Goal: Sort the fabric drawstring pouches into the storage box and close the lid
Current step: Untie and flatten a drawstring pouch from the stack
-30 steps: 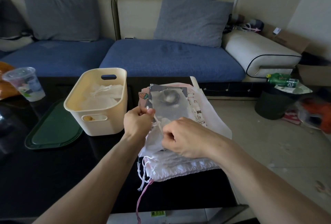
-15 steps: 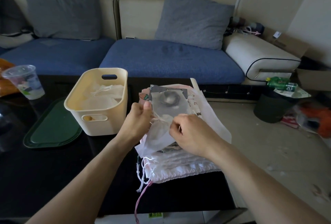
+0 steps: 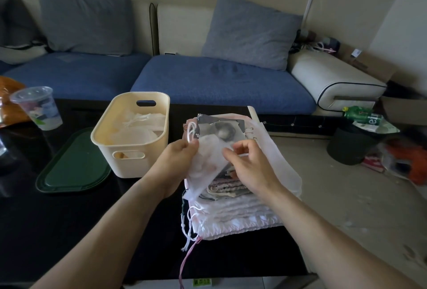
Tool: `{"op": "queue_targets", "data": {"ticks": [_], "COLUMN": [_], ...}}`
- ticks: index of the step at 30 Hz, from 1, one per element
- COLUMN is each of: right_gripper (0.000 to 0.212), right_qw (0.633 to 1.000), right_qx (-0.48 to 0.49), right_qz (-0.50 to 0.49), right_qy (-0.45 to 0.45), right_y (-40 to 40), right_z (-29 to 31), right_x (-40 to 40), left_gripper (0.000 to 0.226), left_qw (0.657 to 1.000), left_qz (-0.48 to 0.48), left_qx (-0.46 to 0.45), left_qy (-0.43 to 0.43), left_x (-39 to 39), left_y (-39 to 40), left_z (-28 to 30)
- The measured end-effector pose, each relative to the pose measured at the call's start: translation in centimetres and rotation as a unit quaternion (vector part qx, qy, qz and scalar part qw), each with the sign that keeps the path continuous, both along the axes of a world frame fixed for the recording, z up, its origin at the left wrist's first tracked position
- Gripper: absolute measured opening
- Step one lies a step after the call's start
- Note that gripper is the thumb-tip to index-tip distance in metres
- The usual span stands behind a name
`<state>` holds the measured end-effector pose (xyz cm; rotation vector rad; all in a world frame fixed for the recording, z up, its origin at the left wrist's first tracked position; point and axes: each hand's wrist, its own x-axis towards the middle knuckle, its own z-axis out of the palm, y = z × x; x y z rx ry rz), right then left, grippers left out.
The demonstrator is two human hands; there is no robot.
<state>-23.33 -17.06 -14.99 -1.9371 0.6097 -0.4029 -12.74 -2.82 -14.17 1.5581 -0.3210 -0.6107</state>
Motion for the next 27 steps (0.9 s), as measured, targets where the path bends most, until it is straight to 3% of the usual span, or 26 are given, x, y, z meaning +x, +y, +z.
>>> {"op": "queue_targets", "data": {"ticks": [3,5,9,11,14,17,20,22,24,27], "right_gripper": [0.059,0.062,0.050,0.043,0.042,0.039,0.027,0.022,0.018,0.015], "right_qw": [0.989,0.953,0.910,0.901,0.910,0.920,0.935,0.951,0.972,0.995], "right_qx": [0.147,0.287,0.384,0.407,0.395,0.373,0.338,0.294,0.217,0.091], "right_qz": [0.026,0.090,0.158,0.140,0.102,0.093,0.094,0.093,0.090,0.048], "right_qy": [0.023,0.019,-0.014,-0.054,-0.077,-0.077,-0.045,-0.005,0.021,0.008], "right_y": [0.3,0.5,0.9,0.9,0.9,0.8,0.7,0.0,-0.6,-0.9], "right_z": [0.6,0.9,0.6,0.7,1.1,1.0,1.1,1.0,0.7,1.1], "right_x": [0.1,0.2,0.3,0.6,1.1,1.9,2.5,2.7,2.9,3.2], "left_gripper": [0.044,0.049,0.037,0.030,0.035,0.045,0.079,0.095,0.092,0.068], "left_qw": [0.991,0.984,0.976,0.985,0.954,0.954,0.974,0.961,0.940,0.898], "left_qz": [0.025,-0.007,-0.072,-0.041,0.027,0.071,0.078,0.076,0.085,0.153], "left_qx": [-0.111,-0.163,-0.201,-0.157,0.025,0.047,0.038,0.043,0.055,0.078], "left_qy": [0.072,0.076,0.029,-0.062,-0.299,-0.287,-0.209,-0.262,-0.327,-0.405], "left_x": [-0.3,-0.7,-1.0,-1.2,-1.2,-1.0,-0.5,-0.3,-0.1,0.6], "left_y": [-0.3,0.0,0.2,0.2,0.4,0.6,0.9,1.2,1.6,2.4], "left_z": [1.1,1.6,1.4,1.2,0.4,0.6,1.3,1.1,0.8,0.9]}}
